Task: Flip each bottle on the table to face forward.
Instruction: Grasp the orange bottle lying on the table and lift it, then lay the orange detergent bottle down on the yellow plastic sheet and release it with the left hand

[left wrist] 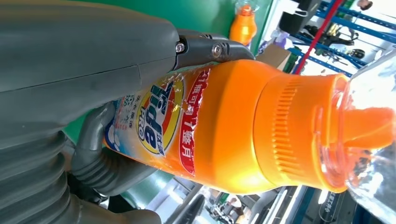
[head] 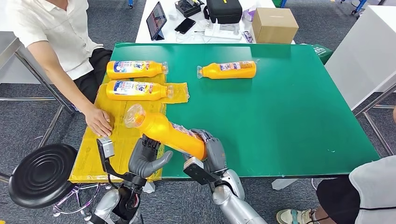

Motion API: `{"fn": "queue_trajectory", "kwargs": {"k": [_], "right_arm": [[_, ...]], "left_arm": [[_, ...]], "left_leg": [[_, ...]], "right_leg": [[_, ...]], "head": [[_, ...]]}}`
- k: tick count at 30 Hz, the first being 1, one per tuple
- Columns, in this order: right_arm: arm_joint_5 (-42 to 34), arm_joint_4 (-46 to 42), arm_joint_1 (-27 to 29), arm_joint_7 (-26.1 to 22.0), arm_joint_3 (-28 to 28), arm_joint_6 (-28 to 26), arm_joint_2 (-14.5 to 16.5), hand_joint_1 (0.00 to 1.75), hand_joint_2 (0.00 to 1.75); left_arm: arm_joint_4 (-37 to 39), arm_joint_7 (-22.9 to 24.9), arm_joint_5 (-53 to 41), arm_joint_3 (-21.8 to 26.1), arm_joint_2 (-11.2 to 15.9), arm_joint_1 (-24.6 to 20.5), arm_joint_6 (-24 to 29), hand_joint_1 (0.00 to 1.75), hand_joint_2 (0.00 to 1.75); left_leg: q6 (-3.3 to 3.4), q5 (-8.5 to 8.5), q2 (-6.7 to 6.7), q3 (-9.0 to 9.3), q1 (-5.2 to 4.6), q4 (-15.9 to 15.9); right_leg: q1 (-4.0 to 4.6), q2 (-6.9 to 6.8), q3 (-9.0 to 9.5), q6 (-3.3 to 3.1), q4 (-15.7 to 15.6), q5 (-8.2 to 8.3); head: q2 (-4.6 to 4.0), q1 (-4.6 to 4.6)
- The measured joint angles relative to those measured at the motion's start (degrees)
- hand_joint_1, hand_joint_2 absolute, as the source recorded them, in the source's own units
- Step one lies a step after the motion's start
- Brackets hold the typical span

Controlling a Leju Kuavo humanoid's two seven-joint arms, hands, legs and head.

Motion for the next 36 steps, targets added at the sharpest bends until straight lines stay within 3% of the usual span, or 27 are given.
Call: {"fn": "queue_trajectory", "kwargs": {"k": [23,30,31,34,35,36], "right_arm": [[5.18,1.54,-2.25,1.74,3.70,-3.30,2.43,1.66,1.75],[4.53,1.69,-2.35,0.87,4.73,-2.81,2.68,1.60,1.75],[4.03,1.71,-2.37,0.48,4.90,-2.53,2.79,1.60,1.75],[2.76,1.84,-2.58,-0.13,5.26,-2.09,3.25,1.57,1.75],[2.40,1.92,-2.68,-0.27,5.34,-2.02,3.36,1.53,1.75],[1.99,2.02,-2.78,-0.52,5.45,-1.88,3.43,1.46,1.75]], "left_arm": [[1.64,0.32,2.10,-0.27,-0.50,-4.24,0.08,0.00,1.75],[2.42,0.32,3.05,-0.08,-0.78,-5.10,-0.07,0.00,1.75],[2.58,0.30,3.51,-0.05,-0.91,-5.33,-0.14,0.11,1.75],[2.98,0.12,4.71,0.03,-1.31,-6.05,-0.38,1.38,1.75],[3.04,0.02,4.90,0.06,-1.38,-6.22,-0.42,1.71,1.75],[3.06,-0.14,5.00,0.08,-1.45,-6.33,-0.45,1.75,1.75]], "left_leg": [[0.00,0.01,0.01,-0.01,0.00,0.00],[0.00,0.01,0.01,-0.01,0.00,0.00],[0.00,0.01,0.01,-0.02,0.00,0.00],[0.00,0.01,0.02,-0.02,0.00,0.00],[0.00,0.01,0.02,-0.01,0.00,0.00],[0.00,0.01,0.02,-0.01,0.00,0.00]], "right_leg": [[0.00,0.00,-0.03,0.00,0.00,0.00],[0.00,0.00,-0.03,0.00,0.00,0.00],[0.00,0.00,-0.03,0.00,0.00,0.00],[0.00,0.00,-0.04,0.00,0.00,0.01],[0.00,0.00,-0.04,0.00,0.00,0.01],[0.00,0.00,-0.04,0.00,0.00,0.01]], "head": [[0.00,-0.01],[0.00,-0.01],[0.00,-0.01],[0.00,-0.01],[0.00,-0.01],[0.00,-0.01]]}}
